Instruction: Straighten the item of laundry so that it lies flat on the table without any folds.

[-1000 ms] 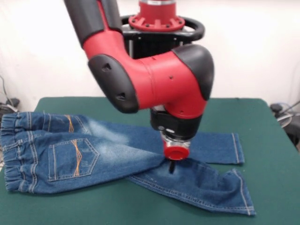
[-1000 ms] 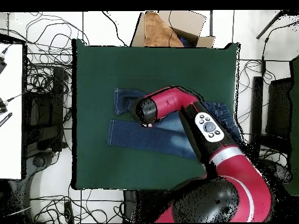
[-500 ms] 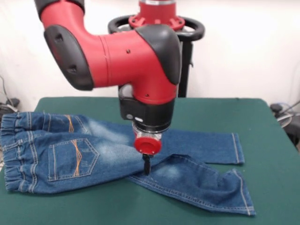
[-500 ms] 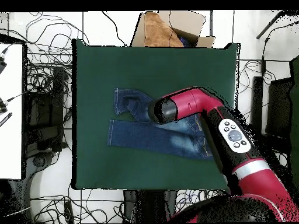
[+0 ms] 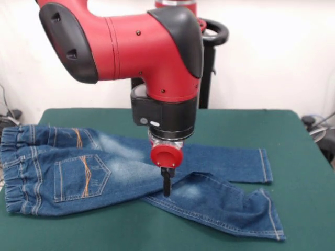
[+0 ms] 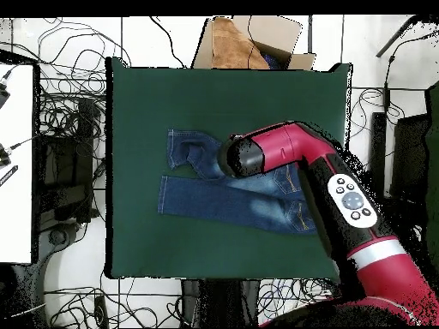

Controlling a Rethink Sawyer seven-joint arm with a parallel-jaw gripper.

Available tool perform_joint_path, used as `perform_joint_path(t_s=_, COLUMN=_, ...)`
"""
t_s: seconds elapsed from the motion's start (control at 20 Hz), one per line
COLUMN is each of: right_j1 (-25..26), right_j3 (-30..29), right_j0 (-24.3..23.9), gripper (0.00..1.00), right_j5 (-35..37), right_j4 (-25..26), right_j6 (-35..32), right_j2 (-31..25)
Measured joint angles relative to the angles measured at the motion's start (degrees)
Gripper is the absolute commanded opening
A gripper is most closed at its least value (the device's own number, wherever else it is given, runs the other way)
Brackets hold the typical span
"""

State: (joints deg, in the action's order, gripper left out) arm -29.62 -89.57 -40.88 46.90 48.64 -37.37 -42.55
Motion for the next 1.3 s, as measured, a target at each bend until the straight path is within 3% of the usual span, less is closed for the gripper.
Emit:
perform_joint_path(t_s=0.35, right_j1=0.8, right_j3=0.0, right_j0=1.6, gripper=1.00, right_j5=3.5, right_j4=-1.3, right_j6=0.0, right_j2=0.0)
perform_joint_path(t_s=0.8, right_j1=2.2, right_j3=0.0, right_j0=3.8, gripper=1.00, right_j5=16.0, right_j4=-1.4, right_j6=0.0, right_j2=0.0)
perform_joint_path(t_s=1.3, right_j1=3.4, right_j3=0.0, right_j0=2.7, gripper=1.00, right_j5=16.8, right_j4=-1.1, right_j6=0.0, right_j2=0.0)
